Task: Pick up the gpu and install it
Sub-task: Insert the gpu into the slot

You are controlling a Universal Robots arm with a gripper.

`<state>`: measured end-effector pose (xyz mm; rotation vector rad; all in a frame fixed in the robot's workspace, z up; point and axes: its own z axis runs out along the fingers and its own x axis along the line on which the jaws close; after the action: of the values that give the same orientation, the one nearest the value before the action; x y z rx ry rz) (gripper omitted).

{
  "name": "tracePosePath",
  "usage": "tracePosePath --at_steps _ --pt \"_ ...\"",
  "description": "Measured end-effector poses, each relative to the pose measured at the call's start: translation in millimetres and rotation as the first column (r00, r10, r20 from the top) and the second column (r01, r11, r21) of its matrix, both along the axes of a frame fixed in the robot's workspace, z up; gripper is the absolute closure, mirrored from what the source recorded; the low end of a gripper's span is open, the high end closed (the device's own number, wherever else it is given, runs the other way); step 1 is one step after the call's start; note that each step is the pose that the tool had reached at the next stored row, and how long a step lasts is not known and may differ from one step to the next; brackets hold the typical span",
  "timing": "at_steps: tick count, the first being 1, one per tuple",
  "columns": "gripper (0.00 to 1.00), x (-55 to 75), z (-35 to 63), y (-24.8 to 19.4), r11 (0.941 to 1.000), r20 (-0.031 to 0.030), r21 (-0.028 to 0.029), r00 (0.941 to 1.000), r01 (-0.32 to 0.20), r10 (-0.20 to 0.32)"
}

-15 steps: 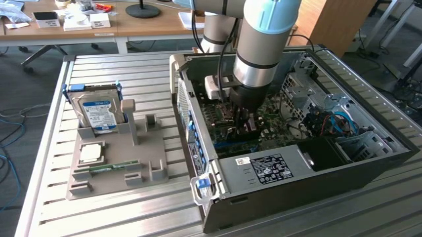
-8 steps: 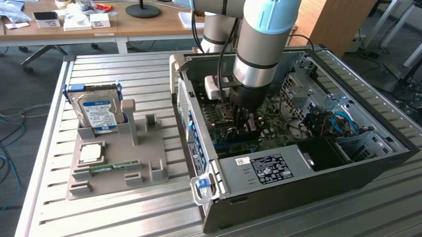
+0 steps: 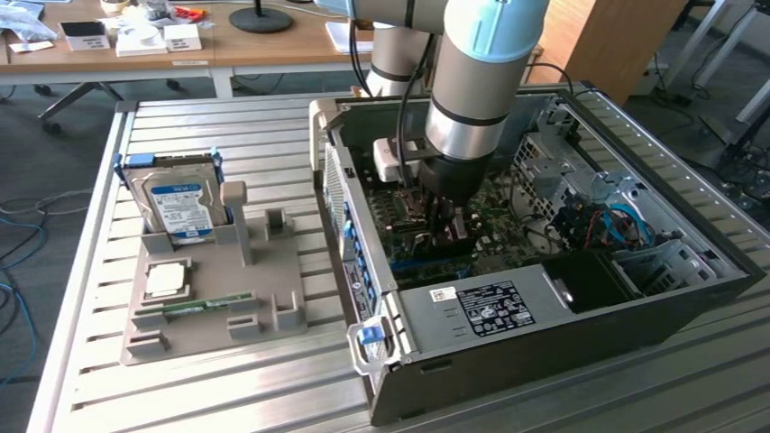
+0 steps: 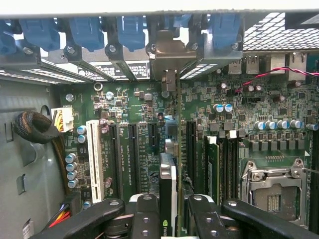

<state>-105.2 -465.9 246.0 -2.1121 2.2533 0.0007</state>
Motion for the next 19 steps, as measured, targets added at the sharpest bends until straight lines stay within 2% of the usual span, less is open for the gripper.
tracePosePath --at_steps 19 --pt "0.73 -0.2 -1.2 0.0 1.0 0.0002 0.0004 1.0 0.0 0.0"
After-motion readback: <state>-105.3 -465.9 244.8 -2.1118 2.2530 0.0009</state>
